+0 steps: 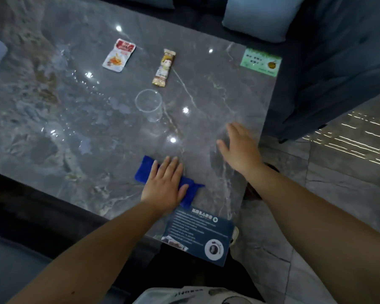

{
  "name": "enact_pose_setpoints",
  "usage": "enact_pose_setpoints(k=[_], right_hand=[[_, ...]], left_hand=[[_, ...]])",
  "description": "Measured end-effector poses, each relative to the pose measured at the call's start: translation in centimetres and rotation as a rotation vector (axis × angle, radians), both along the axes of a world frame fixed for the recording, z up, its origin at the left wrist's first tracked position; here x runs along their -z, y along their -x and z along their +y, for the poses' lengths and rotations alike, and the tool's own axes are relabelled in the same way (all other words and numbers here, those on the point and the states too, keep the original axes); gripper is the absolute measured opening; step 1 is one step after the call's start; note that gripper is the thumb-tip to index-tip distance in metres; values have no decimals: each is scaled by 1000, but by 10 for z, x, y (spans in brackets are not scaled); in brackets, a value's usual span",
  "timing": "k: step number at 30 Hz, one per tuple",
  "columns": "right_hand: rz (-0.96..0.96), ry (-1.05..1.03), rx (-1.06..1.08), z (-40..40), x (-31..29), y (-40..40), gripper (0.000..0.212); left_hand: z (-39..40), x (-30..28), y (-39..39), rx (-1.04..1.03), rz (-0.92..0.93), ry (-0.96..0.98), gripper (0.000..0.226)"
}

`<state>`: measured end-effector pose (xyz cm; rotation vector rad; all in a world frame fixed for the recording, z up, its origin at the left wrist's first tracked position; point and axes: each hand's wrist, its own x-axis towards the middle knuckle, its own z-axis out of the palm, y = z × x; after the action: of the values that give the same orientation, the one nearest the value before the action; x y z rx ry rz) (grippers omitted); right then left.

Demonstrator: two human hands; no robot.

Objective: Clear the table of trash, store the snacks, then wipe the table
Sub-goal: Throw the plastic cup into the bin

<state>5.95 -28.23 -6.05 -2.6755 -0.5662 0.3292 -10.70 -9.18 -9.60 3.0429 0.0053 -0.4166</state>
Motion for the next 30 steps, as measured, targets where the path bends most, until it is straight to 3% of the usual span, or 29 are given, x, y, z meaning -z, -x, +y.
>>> enact_pose_setpoints(k=[14,19,23,30], right_hand=[[19,-33,-447,198,-28,-64,104],[4,-24,-491,203,-27,-69,94],[-10,-196,-238,147,-27,-87,86],[-107,-321,446,-57,-29,-110,90]], left_hand=[[2,11,3,-23,-77,106,66],[1,9,2,-22,-46,99,67],[1,9,1,-16,-29,95,65],[1,10,0,-2,-28,62,66]])
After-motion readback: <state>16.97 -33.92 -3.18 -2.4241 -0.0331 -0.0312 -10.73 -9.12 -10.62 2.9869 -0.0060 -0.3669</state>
